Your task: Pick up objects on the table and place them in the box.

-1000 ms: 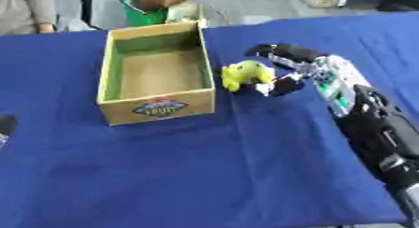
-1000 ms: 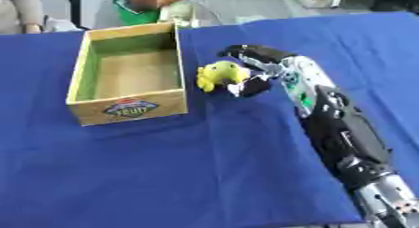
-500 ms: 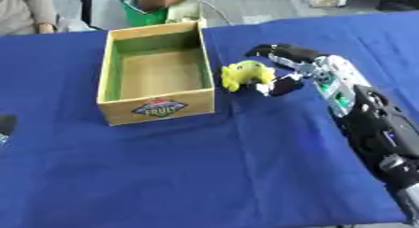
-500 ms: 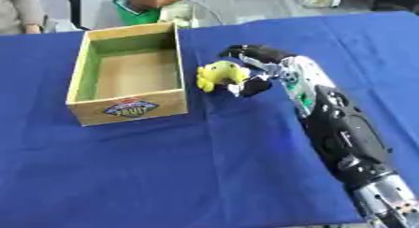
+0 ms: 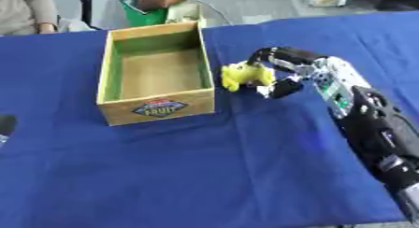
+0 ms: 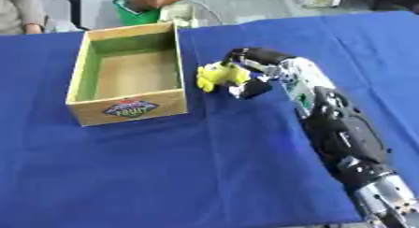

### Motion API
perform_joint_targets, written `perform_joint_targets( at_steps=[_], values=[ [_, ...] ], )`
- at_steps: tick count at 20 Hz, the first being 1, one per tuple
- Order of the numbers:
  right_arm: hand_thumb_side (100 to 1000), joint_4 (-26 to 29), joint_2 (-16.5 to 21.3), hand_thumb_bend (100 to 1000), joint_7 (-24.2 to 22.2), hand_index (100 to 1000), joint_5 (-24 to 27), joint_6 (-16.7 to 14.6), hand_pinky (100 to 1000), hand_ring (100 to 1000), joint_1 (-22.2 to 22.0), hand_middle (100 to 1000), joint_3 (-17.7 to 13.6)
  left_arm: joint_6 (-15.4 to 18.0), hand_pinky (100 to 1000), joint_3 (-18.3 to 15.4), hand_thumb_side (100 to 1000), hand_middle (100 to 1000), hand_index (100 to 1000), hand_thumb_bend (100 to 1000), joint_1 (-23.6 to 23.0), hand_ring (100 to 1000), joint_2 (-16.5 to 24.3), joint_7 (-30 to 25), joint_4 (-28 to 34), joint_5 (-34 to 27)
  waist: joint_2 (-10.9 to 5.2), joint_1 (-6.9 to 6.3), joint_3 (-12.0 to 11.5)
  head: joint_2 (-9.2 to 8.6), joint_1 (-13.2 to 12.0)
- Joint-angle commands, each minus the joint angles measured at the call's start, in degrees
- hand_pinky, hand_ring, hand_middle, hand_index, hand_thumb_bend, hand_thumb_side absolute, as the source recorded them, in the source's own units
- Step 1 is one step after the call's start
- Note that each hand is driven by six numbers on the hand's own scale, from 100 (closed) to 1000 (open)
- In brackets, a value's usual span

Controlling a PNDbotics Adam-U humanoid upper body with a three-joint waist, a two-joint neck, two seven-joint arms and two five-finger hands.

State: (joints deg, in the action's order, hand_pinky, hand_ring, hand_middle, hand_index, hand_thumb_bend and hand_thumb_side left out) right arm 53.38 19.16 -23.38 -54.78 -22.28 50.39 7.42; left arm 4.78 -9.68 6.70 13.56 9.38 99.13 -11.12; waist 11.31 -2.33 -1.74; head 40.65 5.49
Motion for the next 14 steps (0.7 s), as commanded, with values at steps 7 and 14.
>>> perform_joint_targets(
  at_steps=[7, 14],
  values=[
    [424, -0.4, -0.4, 100, 0.8, 860, -2.7, 0.3, 977, 913, 1.1, 892, -0.3, 0.2, 486, -0.1, 208, 455, 613, 736, 0.4, 397, 0.5, -0.3, 0.8, -0.3, -0.61, -0.12, -0.1, -0.88, 0.3],
    [343, -0.1, -1.2, 100, 3.0, 850, -9.8, 1.7, 963, 889, 1.4, 801, 0.2, 0.2, 486, 0.0, 208, 455, 613, 736, 0.5, 396, 0.5, -0.3, 0.8, -0.3, -0.51, -0.09, -0.3, -0.98, 0.3]
  ],
)
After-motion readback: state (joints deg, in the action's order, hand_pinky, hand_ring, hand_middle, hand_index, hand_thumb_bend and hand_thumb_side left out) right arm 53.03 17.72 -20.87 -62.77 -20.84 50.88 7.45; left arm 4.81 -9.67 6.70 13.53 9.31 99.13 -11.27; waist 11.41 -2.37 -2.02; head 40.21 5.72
